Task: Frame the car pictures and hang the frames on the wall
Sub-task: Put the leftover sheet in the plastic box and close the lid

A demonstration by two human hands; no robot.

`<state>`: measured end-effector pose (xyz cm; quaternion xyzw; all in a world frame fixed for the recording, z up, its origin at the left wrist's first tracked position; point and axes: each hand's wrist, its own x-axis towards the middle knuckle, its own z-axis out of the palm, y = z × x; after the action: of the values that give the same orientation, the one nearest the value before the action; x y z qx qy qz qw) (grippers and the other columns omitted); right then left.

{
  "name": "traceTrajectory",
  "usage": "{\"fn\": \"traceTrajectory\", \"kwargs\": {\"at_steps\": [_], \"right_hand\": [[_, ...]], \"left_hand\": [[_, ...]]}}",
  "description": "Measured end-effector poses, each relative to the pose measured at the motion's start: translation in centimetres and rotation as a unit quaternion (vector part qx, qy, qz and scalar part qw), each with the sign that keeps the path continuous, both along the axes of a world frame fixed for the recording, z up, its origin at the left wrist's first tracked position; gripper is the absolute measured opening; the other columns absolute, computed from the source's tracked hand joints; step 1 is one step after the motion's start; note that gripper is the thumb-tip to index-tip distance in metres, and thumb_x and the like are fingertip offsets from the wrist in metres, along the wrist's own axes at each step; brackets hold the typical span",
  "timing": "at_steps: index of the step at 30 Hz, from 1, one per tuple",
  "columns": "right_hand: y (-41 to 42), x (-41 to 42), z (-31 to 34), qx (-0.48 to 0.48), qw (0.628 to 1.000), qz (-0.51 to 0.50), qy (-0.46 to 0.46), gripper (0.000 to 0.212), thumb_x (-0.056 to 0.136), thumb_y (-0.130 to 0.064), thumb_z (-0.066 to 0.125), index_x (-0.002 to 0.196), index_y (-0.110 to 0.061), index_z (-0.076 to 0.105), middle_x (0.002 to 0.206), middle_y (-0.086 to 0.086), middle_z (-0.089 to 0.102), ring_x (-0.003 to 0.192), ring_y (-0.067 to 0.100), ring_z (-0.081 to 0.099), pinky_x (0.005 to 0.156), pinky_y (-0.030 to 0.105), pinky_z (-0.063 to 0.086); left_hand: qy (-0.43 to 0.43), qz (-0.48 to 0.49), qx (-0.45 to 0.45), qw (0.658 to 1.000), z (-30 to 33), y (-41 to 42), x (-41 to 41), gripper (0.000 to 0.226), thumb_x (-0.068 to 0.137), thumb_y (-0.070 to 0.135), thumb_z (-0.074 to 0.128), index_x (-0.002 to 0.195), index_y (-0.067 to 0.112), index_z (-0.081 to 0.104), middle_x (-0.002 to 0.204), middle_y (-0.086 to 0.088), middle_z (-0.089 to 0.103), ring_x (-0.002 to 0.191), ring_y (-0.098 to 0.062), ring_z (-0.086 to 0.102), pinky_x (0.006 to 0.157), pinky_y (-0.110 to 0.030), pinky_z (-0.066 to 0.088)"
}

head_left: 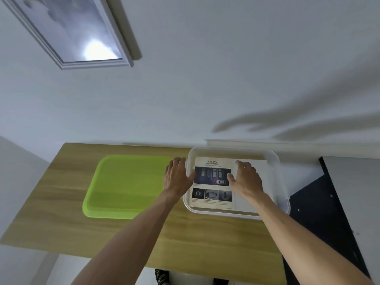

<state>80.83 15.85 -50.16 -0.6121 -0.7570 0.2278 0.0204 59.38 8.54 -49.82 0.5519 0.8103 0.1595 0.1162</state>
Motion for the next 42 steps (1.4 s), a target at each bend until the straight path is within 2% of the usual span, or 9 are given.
{"fn": "traceTrajectory", "kwargs": {"at_steps": [6,11,20,24,28,32,35,39,42], "right_hand": [[-3.1,-9.6,1.7,0.056,0.994,0.054,0.072,0.051,0.094,-0.040,0.054,0.136,-0.014,0.048,0.133,0.009,0.054,0.120,0.027,0.052,0.097,0.038,0.046],[-6.1,-18.6,0.8,0.072,0.986,0.140,0.052,0.052,0.096,-0.040,0.052,0.139,-0.010,0.046,0.134,0.011,0.053,0.121,0.027,0.053,0.094,0.038,0.048],[-10.3,-25.7,-3.6,-0.142,0.987,0.013,-0.077,0.073,0.097,-0.046,0.051,0.150,-0.004,0.023,0.145,0.018,0.036,0.130,0.034,0.046,0.100,0.042,0.046],[-10.5,-26.7,-4.0,-0.192,0.979,-0.065,-0.026,0.083,0.090,-0.047,0.064,0.149,-0.005,0.024,0.143,0.019,0.038,0.126,0.036,0.049,0.098,0.041,0.048],[-9.4,-26.4,-4.7,-0.250,0.959,-0.120,0.056,0.082,0.066,-0.049,0.082,0.132,-0.009,0.050,0.131,0.013,0.056,0.105,0.030,0.064,0.085,0.036,0.057],[-8.3,-26.6,-2.3,-0.242,0.955,-0.141,0.097,0.071,0.079,-0.027,0.083,0.136,-0.002,0.048,0.136,0.015,0.057,0.121,0.031,0.058,0.093,0.032,0.050],[-6.7,-25.8,-0.3,-0.220,0.954,-0.155,0.131,0.082,0.075,-0.023,0.087,0.139,-0.002,0.040,0.139,0.014,0.053,0.126,0.033,0.054,0.099,0.040,0.050],[-4.5,-21.5,2.6,-0.190,0.956,-0.161,0.152,0.049,0.073,-0.017,0.088,0.105,-0.007,0.053,0.105,0.006,0.064,0.100,0.024,0.062,0.084,0.034,0.051],[-3.2,-15.7,3.9,-0.175,0.955,-0.177,0.160,0.037,0.077,-0.013,0.084,0.103,-0.010,0.058,0.103,0.007,0.066,0.101,0.027,0.063,0.089,0.037,0.052]], "left_hand": [[-0.032,0.056,-0.040,0.997,0.5,-3.6,-10.1,0.064,0.086,0.046,0.060,0.137,0.010,0.048,0.138,-0.009,0.049,0.127,-0.027,0.046,0.102,-0.041,0.040],[-0.037,0.117,-0.078,0.989,-0.5,-7.9,-19.9,0.064,0.086,0.046,0.061,0.137,0.009,0.047,0.137,-0.010,0.049,0.125,-0.027,0.047,0.099,-0.041,0.041],[-0.078,0.231,-0.199,0.949,-4.3,-14.7,-32.4,0.066,0.083,0.049,0.065,0.131,0.009,0.045,0.132,-0.014,0.047,0.124,-0.034,0.045,0.094,-0.045,0.044],[-0.150,0.280,-0.201,0.927,-5.8,-14.8,-33.9,0.068,0.080,0.044,0.070,0.130,0.004,0.045,0.133,-0.017,0.045,0.120,-0.037,0.049,0.091,-0.046,0.046],[-0.241,0.340,-0.188,0.889,-7.0,-14.9,-35.5,0.067,0.068,0.037,0.082,0.118,0.001,0.056,0.123,-0.020,0.055,0.114,-0.040,0.052,0.089,-0.047,0.049],[-0.332,0.357,-0.157,0.859,-6.0,-15.2,-37.2,0.058,0.056,0.029,0.090,0.101,0.000,0.067,0.104,-0.018,0.069,0.096,-0.036,0.063,0.086,-0.049,0.055],[-0.368,0.331,-0.122,0.860,-3.7,-14.5,-36.8,0.078,0.057,0.036,0.090,0.118,0.000,0.059,0.111,-0.017,0.067,0.098,-0.036,0.065,0.085,-0.048,0.055],[-0.381,0.290,-0.072,0.875,-1.1,-12.2,-33.5,0.068,0.062,0.042,0.089,0.113,0.010,0.058,0.109,-0.011,0.068,0.097,-0.032,0.066,0.086,-0.050,0.055],[-0.384,0.255,-0.071,0.885,0.0,-9.6,-28.3,0.063,0.063,0.040,0.089,0.108,0.010,0.058,0.107,-0.009,0.067,0.097,-0.031,0.065,0.086,-0.049,0.055]]}}
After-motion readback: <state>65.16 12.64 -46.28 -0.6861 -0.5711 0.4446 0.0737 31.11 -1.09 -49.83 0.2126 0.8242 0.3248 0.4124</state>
